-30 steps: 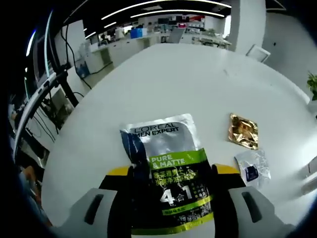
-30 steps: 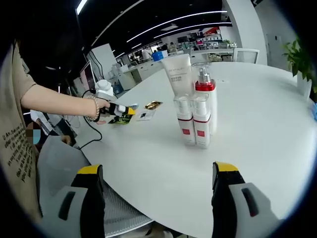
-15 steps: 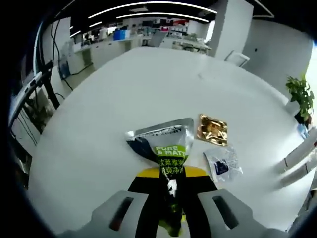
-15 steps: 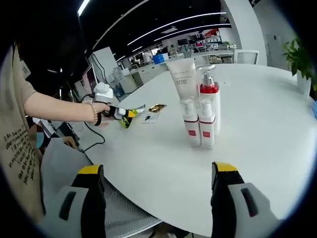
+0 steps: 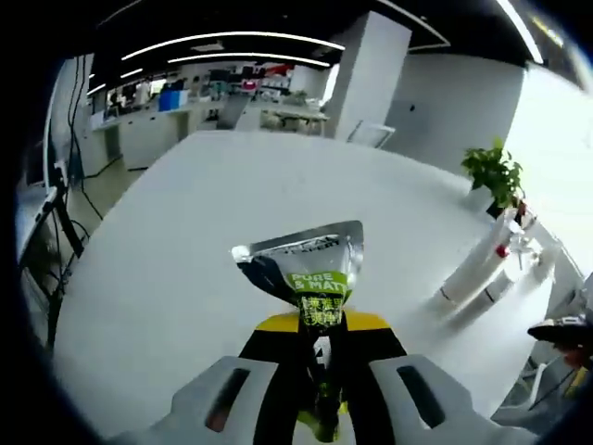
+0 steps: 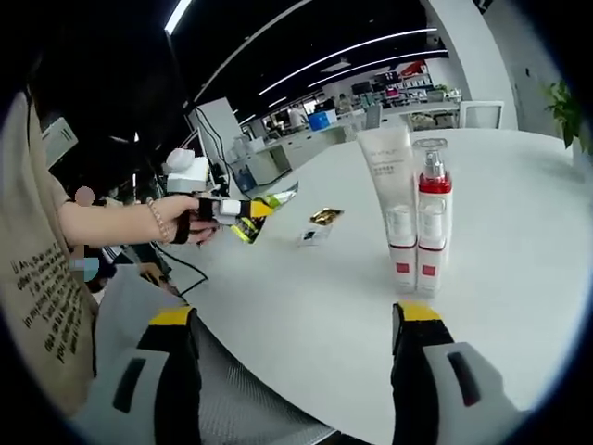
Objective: Arrange the skincare products in the storage area until every visible bottle or jar stands upright without overlapping.
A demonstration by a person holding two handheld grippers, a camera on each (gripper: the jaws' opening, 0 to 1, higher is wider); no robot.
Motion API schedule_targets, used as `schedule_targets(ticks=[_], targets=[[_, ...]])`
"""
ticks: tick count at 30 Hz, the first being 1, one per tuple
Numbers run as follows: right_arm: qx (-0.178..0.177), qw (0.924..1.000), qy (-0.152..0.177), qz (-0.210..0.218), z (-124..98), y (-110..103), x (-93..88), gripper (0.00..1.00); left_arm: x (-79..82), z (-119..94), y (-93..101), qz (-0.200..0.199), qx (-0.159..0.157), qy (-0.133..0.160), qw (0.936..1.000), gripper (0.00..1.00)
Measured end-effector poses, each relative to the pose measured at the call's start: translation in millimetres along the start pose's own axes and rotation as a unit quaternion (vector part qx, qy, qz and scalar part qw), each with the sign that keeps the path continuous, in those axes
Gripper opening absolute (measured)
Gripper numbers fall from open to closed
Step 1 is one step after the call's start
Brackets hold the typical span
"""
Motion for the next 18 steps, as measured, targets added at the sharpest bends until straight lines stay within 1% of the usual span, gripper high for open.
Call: schedule_targets(ticks=[1, 2, 4, 10, 13, 15, 18], targets=[[0.003, 1.0, 0.004, 0.001, 1, -2, 2.5, 0.85, 3.1, -3, 6.0, 0.003, -0.014, 0.006, 0.9999, 0.1], [0.006, 1.0, 0.008, 0.002, 1, -3, 4.3, 0.85, 6.2, -7, 10.1, 0.003, -0.018, 0.014, 0.9997, 0.1], [0.014, 0.9998, 0.014, 0.003, 2, -7, 7.9, 0.84, 10.5, -16, 21.2, 0.008, -0.034, 0.017, 0.9993, 0.1], [0.046, 0.9982, 0.039, 0.01, 14, -24, 25.9, 0.81, 23.6, -41, 57.2, 0.023, -0.09, 0.04, 0.9949, 0.1], [0.059, 0.9966, 0.055, 0.017, 18, -31, 34.7, 0.8, 23.5, -52, 68.7, 0.025, -0.104, 0.041, 0.9934, 0.1], [0.067, 0.9956, 0.062, 0.022, 21, -37, 39.4, 0.8, 22.7, -58, 76.4, 0.032, -0.12, 0.041, 0.9914, 0.1], [0.078, 0.993, 0.078, 0.041, 25, -43, 46.4, 0.79, 23.4, -68, 85.8, 0.032, -0.137, 0.043, 0.9891, 0.11]])
Point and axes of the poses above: the point that each gripper's makers call its tool centre point, and the gripper's own axes: z roughly forward along the fingers, y roughly to its right, x roughly out of its top, the point moved 2 cm from there along -z, roughly backward along the fingers, and after that the axes turned 13 degrees about y, right-handed, at the moved point
